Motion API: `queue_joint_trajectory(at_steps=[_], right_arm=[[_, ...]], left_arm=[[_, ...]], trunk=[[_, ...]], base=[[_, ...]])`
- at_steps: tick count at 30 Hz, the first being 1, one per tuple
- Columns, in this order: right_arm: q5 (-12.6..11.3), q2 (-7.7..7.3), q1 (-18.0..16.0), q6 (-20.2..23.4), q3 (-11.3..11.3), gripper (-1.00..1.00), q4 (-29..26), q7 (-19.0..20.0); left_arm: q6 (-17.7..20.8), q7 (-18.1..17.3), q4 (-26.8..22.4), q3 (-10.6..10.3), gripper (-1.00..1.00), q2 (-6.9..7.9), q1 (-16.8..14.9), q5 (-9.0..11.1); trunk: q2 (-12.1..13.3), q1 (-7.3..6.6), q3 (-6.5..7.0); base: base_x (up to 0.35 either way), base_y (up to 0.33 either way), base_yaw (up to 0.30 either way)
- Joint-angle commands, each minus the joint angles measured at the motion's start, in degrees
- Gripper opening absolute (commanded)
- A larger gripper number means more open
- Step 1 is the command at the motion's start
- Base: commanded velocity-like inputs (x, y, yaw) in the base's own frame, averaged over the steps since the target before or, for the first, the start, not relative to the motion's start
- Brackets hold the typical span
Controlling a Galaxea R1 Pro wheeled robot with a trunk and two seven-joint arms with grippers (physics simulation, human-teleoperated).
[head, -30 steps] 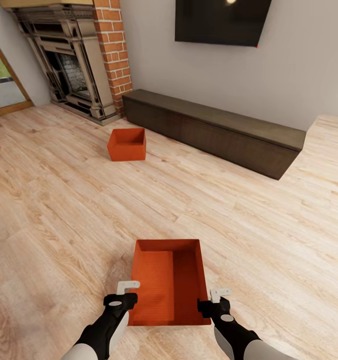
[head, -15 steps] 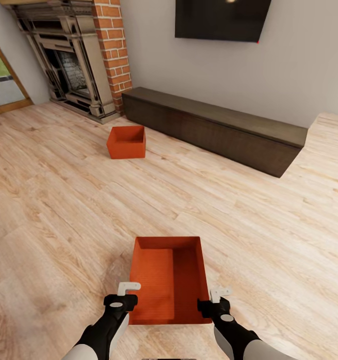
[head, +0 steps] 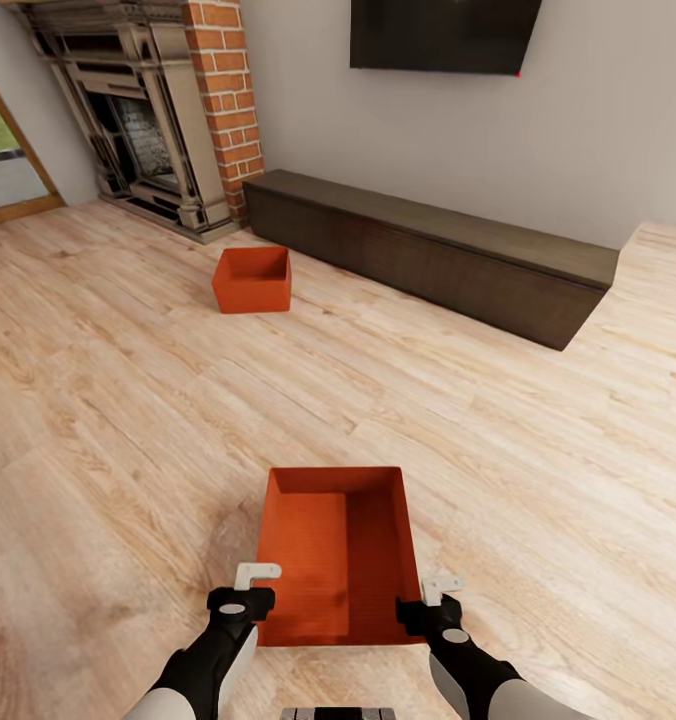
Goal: Move the two storage containers from the living room to the garage. In the garage, place one container on the floor and stack the other container on top of it (either order is fine).
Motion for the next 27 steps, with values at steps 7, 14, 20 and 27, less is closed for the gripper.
queue_joint_trajectory(at_steps=[7,14,20,27], right_arm=[[-0.52,-0.16,-0.07,-0.35,0.45,1.0,0.02,-0.27],[-0.6,-0.29,-0.1,-0.21,-0.01,1.0,-0.08,-0.27],[-0.55,-0.49,-0.11,1.61,-1.41,1.0,-1.5,-0.34],[-0.6,-0.67,-0.11,3.73,-1.58,1.0,-5.28,-0.36]], left_arm=[[0.45,0.22,-0.4,-0.14,1.0,0.03,0.0,-0.47],[0.52,0.1,-0.71,-0.05,1.0,0.06,0.0,-0.4],[0.53,0.05,-0.74,0.1,1.0,0.07,0.0,-0.16],[0.47,0.15,-0.81,0.2,1.0,0.06,0.0,-0.05]], trunk=[[-2.84,1.54,-1.3],[-5.64,3.07,-2.55],[-6.05,3.29,-2.73],[-6.05,3.29,-2.73]], base=[[0.0,0.0,0.0],[0.0,0.0,0.0],[0.0,0.0,0.0],[0.0,0.0,0.0]])
